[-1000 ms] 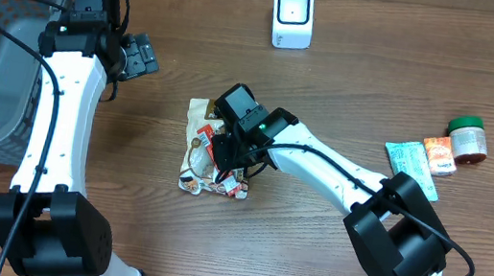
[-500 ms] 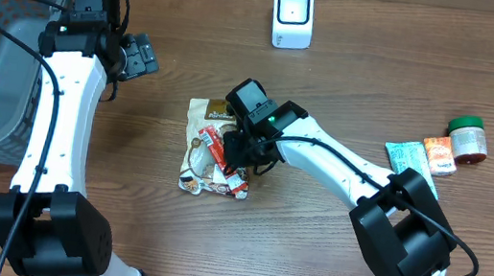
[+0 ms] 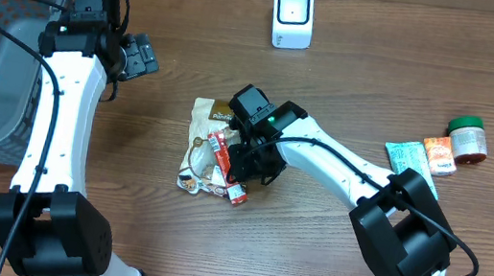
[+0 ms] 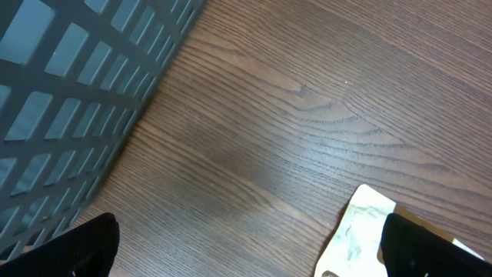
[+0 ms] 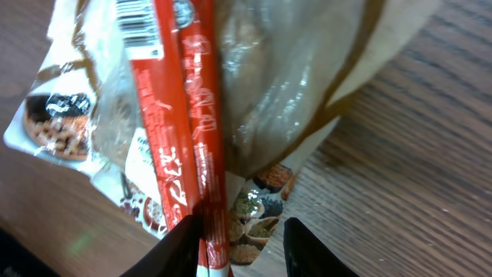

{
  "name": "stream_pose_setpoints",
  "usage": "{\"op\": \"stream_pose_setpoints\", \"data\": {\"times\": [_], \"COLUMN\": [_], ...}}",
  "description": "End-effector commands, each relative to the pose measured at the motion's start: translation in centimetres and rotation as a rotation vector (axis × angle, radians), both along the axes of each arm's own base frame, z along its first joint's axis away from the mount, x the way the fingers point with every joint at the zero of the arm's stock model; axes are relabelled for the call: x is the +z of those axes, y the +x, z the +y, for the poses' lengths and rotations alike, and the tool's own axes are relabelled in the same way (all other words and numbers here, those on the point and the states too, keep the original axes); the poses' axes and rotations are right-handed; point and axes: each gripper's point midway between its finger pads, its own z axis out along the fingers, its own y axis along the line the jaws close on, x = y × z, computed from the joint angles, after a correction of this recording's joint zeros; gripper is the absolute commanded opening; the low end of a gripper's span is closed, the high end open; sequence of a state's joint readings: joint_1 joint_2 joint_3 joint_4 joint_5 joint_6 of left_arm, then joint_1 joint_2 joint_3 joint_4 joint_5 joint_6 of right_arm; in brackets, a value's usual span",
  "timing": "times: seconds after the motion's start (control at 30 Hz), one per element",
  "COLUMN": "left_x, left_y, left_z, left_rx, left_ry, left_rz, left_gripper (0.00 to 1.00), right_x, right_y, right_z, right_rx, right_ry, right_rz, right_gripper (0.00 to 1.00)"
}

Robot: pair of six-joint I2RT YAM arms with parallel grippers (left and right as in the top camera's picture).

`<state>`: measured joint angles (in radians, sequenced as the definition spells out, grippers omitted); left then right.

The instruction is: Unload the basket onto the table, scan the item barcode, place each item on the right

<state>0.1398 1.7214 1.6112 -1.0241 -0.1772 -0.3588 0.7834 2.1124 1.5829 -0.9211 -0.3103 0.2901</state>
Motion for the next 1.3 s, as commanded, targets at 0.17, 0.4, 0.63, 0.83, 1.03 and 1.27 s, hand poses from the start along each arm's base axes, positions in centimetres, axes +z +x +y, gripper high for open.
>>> {"op": "stream_pose_setpoints", "data": {"times": [0.17, 0.4, 0.63, 0.83, 1.03, 1.27], "left_x": [0.6, 0.6, 0.6, 0.6, 0.6, 0.6], "left_y": [0.2, 0.2, 0.2, 0.2, 0.2, 0.2], "left_z": [0.3, 0.3, 0.3, 0.3, 0.3, 0.3], "left_rx": [-0.006, -0.006, -0.006, -0.006, -0.006, -0.006], "left_ry": [0.021, 0.021, 0.021, 0.021, 0.021, 0.021], "left_rz": [-0.012, -0.012, -0.012, -0.012, -0.012, -0.012], "left_gripper": [1.0, 1.0, 1.0, 1.0, 1.0, 1.0], "right_x": [2.5, 2.6, 2.8, 2.8, 2.0, 1.4], "right_y": [0.4, 0.4, -1.0, -1.5, -2.0, -2.4], "right_z": [1.2, 1.3, 1.3, 1.4, 0.9, 0.5], "right_rx": [0.042, 0.042, 0.088, 0.098, 0.097, 0.093], "right_ry": [0.077, 0.079, 0.106, 0.114, 0.099, 0.087], "right_rz": [-0.038, -0.04, 0.021, 0.04, 0.057, 0.071], "right_gripper": [0.36, 0.37, 0.37, 0.38, 0.41, 0.41]}}
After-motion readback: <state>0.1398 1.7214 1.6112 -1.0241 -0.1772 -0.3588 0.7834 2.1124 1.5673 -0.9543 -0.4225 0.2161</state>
